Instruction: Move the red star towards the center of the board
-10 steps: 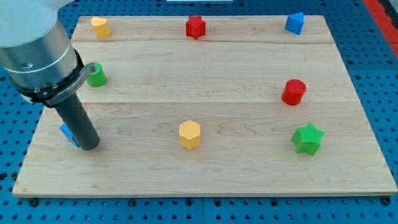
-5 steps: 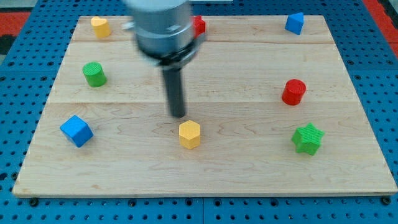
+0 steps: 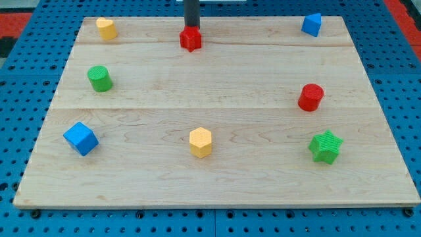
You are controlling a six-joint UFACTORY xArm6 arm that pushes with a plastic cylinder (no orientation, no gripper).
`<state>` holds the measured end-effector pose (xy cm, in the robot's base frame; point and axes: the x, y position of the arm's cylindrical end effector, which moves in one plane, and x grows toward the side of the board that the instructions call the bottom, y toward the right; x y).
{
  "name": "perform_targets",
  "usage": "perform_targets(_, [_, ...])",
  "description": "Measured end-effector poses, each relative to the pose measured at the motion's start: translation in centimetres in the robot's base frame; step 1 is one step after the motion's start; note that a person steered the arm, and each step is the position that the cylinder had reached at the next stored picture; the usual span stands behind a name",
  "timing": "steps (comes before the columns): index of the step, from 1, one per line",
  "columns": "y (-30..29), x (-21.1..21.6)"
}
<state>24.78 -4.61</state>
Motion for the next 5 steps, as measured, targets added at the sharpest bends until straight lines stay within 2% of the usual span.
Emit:
perform_targets(1, [0.1,5.0])
perform_targets(2, [0.3,-1.9])
perform_targets(3, [-8.3,-4.7])
perform_targets(4, [-12.5,-5.6])
perform_targets(5, [-9.2,-5.6])
